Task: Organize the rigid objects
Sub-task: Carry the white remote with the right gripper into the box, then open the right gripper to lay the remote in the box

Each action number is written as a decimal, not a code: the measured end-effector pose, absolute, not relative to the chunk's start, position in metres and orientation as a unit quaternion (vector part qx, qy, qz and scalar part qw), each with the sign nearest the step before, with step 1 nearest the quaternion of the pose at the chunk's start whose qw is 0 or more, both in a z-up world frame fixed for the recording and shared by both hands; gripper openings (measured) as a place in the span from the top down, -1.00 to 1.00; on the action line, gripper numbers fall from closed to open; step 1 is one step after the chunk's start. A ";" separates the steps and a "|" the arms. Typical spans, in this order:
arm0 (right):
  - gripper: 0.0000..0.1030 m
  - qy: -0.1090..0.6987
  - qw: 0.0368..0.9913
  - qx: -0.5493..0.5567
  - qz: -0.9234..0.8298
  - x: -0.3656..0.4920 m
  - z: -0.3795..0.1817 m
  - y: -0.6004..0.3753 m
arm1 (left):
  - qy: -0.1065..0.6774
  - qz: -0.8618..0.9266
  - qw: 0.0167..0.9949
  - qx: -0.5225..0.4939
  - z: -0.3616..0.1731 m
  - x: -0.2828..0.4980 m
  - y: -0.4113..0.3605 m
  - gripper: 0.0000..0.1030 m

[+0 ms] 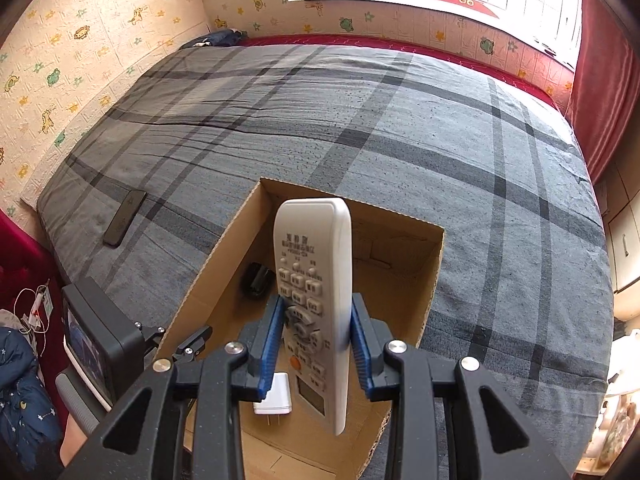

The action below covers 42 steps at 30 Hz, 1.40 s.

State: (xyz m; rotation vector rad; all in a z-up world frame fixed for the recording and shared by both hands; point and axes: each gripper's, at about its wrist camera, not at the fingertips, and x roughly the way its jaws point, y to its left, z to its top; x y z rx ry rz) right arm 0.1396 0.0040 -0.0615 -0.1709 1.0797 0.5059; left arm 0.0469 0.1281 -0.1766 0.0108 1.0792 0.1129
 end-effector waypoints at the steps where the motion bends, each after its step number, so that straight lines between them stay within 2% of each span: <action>1: 0.34 0.511 0.822 -0.081 0.237 0.140 -0.066 0.006 | 0.513 0.054 0.856 0.005 -0.177 0.047 0.128 0.70; 21: 0.34 0.593 0.770 -0.118 0.206 0.148 -0.170 0.027 | 0.513 0.053 0.857 0.004 -0.177 0.047 0.128 0.70; 34: 0.34 0.623 0.743 -0.144 0.196 0.148 -0.208 0.044 | 0.513 0.053 0.857 0.005 -0.177 0.047 0.128 0.70; 42: 0.32 0.624 0.745 -0.135 0.196 0.155 -0.211 0.043 | 0.514 0.053 0.856 0.006 -0.177 0.047 0.128 0.70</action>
